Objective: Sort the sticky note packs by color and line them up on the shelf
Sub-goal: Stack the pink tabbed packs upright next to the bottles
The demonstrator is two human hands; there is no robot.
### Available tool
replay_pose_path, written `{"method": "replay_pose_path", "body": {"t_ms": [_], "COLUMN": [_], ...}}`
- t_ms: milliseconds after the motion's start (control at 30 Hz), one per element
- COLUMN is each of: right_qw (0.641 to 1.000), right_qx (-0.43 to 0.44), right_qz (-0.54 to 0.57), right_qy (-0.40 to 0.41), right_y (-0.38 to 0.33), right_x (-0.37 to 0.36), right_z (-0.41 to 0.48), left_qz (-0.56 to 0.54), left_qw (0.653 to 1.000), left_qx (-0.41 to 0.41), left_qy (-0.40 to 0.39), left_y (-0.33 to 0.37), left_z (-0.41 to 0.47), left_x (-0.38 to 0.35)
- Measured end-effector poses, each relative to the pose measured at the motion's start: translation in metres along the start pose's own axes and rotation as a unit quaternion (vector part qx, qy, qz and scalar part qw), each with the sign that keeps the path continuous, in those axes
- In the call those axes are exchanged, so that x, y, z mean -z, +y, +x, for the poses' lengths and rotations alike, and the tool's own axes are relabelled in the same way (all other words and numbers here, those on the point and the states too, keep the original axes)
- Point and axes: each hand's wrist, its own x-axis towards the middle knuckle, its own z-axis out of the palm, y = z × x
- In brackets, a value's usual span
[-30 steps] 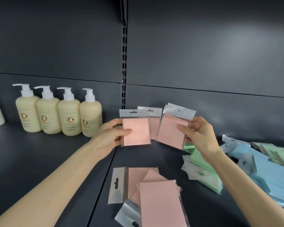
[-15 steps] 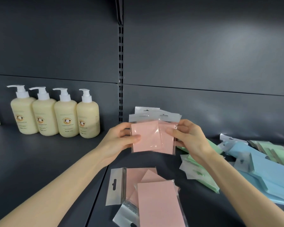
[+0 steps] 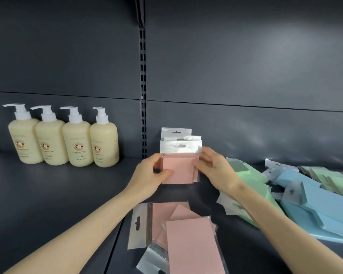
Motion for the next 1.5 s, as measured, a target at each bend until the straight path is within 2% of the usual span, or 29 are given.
{"method": "replay_pose_path", "body": {"t_ms": [100,233,333,500,633,800,1000,1133,1300,1500], "right_qw": [0.992,0.986,0.981,0.976,0.971,0.96,0.957,0.955,0.952,0.939], "right_qx": [-0.013,-0.019,-0.024,-0.026,-0.019,-0.04,-0.074,-0.066,-0.068,-0.079], "right_qz": [-0.128,-0.162,-0.191,-0.216,-0.237,-0.276,-0.277,-0.285,-0.294,-0.329], "right_qy": [-0.008,-0.028,-0.02,0.004,0.015,-0.005,-0.051,-0.053,-0.055,-0.062], "right_y": [0.001,-0.002,-0.004,-0.001,0.005,0.013,0.016,0.017,0.021,0.018], "right_x": [-0.004,-0.008,-0.007,-0.009,-0.014,-0.014,-0.013,-0.011,-0.011,-0.012], "right_z": [0.002,0.003,0.01,0.028,0.045,0.054,0.06,0.062,0.063,0.067], "left_qz": [0.072,0.155,0.192,0.145,0.171,0.254,0.168,0.164,0.241,0.247], "left_qw": [0.997,0.984,0.978,0.989,0.985,0.966,0.977,0.98,0.965,0.965], "left_qx": [0.005,0.006,0.009,0.031,0.025,0.02,0.02,0.012,-0.027,-0.01], "left_qy": [-0.04,-0.083,-0.074,-0.023,-0.005,-0.042,-0.131,-0.114,-0.098,-0.09], "left_y": [-0.004,-0.006,-0.009,-0.016,-0.022,-0.028,-0.029,-0.033,-0.039,-0.038], "left_z": [-0.001,0.002,0.012,0.028,0.039,0.047,0.054,0.056,0.056,0.061], "left_x": [-0.005,-0.006,-0.005,-0.001,-0.002,-0.003,0.001,0.001,-0.002,-0.002]}}
